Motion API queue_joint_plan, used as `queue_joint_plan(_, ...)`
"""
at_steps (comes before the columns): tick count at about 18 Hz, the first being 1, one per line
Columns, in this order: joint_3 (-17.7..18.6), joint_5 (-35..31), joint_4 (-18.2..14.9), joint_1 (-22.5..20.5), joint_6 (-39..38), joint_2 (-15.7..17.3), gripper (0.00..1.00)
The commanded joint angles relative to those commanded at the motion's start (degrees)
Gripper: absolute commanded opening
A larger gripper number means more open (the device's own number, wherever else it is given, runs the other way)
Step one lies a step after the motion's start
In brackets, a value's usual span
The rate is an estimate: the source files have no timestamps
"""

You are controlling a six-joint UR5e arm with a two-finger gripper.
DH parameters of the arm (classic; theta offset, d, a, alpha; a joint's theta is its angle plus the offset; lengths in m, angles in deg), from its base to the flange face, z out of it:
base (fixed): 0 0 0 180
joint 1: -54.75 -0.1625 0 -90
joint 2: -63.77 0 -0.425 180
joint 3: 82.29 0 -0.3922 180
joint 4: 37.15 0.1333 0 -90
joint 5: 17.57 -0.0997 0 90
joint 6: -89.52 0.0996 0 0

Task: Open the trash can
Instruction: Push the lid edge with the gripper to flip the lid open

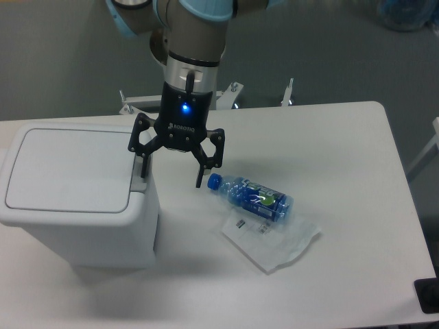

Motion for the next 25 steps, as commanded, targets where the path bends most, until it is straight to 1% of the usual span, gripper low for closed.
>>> queue_joint_plan(14,0.1,0.0,0.1,0.0,0.0,-0.3,1.0)
queue_joint_plan(16,-0.8,0.2,-0.3,0.0,-0.3,-0.4,1.0)
queue_joint_plan(18,-2.5,0.4,-0.2,-0.2,-0.8,0.3,1.0)
queue_joint_plan(22,-4.1,0.1,0.1,-0.9,1.9,1.7,1.0)
queue_joint_plan(25,-4.7,-0.3,-0.1,-2.5,8.2,1.8,1.0)
